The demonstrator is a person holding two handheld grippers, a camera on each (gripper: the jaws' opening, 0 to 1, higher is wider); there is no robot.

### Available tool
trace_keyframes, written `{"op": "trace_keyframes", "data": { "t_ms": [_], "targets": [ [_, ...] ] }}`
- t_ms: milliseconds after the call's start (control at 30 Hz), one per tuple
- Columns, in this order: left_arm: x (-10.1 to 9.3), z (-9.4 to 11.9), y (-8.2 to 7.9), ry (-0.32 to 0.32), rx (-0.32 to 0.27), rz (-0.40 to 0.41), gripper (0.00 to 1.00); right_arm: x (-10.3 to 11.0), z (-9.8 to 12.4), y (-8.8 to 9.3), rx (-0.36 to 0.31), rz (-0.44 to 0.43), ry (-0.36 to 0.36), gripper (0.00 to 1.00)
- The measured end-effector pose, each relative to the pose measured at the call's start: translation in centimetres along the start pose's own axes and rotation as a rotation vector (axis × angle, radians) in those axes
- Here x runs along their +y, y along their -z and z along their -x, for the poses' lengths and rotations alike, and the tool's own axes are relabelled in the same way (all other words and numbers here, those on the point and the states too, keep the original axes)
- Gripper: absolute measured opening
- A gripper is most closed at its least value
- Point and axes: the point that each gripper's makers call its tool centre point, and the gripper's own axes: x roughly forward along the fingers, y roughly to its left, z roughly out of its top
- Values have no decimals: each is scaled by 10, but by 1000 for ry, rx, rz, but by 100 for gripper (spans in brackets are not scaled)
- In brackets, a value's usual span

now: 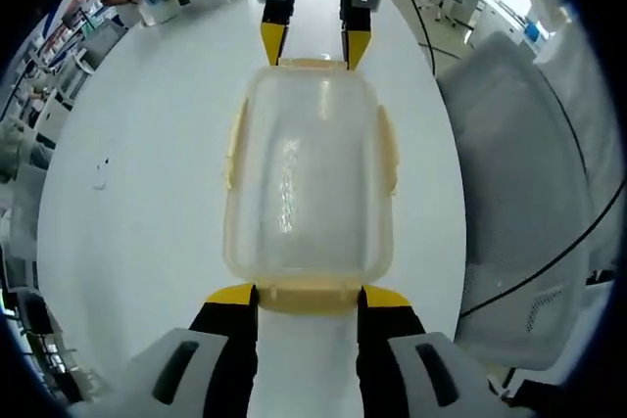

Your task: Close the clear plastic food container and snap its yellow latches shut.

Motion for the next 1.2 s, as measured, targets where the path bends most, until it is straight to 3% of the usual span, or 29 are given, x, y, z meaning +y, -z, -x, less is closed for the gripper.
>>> {"op": "trace_keyframes", "data": {
  "t_ms": [733, 1033, 1200],
  "targets": [
    [-5, -33, -99, 25, -18, -44, 33, 10, 46, 95, 27, -62, 14, 36],
    [-8, -44, -120, 44, -10, -58, 33, 11, 51, 118, 39, -76, 7, 36],
    [-11, -49, -124, 56, 0, -63, 33, 15, 55, 124, 31, -86, -5, 36]
  ]
}}
